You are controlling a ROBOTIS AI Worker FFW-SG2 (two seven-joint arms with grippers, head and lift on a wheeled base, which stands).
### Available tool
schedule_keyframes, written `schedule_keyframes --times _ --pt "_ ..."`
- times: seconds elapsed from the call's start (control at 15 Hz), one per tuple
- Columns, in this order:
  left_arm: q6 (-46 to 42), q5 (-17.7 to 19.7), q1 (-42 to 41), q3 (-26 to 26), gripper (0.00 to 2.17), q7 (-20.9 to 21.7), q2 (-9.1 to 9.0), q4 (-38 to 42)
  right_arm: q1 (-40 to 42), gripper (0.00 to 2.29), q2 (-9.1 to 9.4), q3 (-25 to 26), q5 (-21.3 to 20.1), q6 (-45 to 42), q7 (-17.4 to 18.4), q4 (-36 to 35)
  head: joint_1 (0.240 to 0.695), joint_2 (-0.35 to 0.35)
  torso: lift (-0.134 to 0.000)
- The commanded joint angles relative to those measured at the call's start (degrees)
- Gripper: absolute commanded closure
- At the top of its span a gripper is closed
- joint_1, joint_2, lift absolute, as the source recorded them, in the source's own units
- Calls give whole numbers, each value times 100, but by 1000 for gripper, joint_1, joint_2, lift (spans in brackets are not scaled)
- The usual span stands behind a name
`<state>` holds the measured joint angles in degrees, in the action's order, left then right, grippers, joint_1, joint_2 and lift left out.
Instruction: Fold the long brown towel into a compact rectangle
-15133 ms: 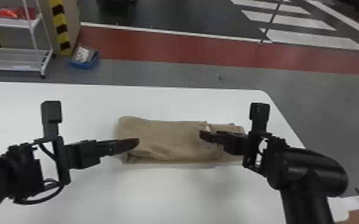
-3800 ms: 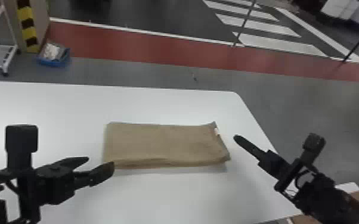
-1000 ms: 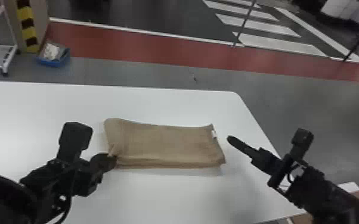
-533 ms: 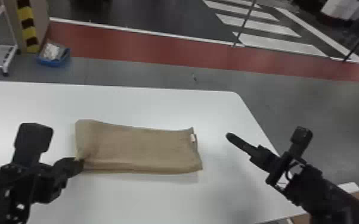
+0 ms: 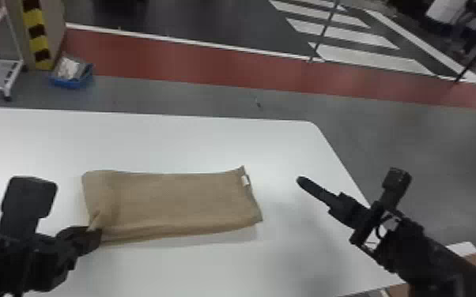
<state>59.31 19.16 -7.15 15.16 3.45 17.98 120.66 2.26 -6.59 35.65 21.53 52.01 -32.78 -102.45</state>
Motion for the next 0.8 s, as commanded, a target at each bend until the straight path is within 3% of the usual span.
schedule_keyframes --times 0.0,0.2,0.47,0.67,0.73 --pt "-222 -17 126 13 -1 24 -22 -113 2 97 9 -15 0 33 0 -21 695 -346 -123" --pt "-715 0 197 -110 29 15 -31 -122 2 97 9 -129 -9 103 35 -47 695 -339 -123" --pt "-697 -17 91 -215 29 -134 -5 344 2 97 70 -349 -61 209 97 -197 695 -302 -123" --pt "-925 -44 82 66 46 -20 -128 265 -77 90 140 -630 -167 191 202 -197 695 -287 -123" --pt "-1470 -114 170 321 113 24 -145 -43 -147 66 193 -806 -255 191 281 -197 695 -290 -123"
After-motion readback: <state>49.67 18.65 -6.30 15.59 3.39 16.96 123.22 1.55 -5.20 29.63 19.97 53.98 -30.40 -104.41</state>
